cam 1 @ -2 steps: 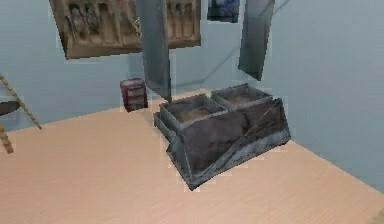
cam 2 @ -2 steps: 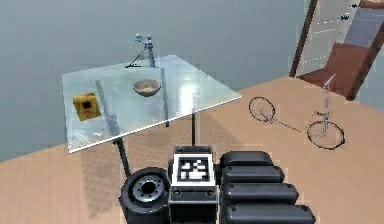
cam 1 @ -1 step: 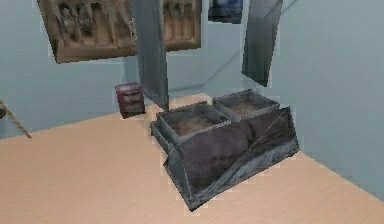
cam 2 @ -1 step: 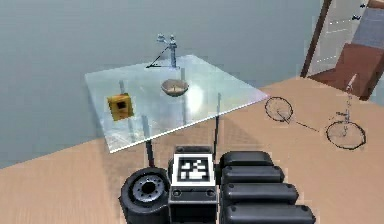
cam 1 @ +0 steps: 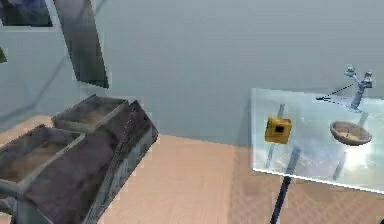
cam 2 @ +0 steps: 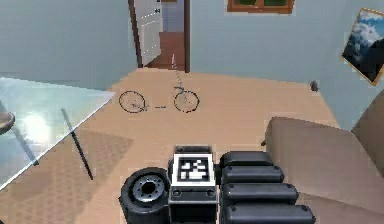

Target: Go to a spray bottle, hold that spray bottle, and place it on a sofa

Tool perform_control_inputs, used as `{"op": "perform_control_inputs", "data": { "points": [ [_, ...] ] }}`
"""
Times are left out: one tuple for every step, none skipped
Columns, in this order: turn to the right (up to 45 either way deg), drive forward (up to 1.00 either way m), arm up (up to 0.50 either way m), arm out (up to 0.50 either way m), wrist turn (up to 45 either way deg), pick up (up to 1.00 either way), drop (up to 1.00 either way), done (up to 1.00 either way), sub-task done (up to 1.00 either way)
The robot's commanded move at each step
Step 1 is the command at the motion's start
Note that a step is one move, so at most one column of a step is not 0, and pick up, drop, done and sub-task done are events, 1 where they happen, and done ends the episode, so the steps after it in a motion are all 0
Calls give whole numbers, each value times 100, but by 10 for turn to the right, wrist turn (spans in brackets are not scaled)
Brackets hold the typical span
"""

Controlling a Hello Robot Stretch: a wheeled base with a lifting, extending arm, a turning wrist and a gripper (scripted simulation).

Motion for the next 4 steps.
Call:
{"op": "perform_control_inputs", "data": {
  "points": [
    [450, 0, 0, 0, 0, 0, 0, 0, 0],
    [450, 0, 0, 0, 0, 0, 0, 0, 0],
    [120, 0, 0, 0, 0, 0, 0, 0, 0],
    [30, 0, 0, 0, 0, 0, 0, 0, 0]
  ]
}}
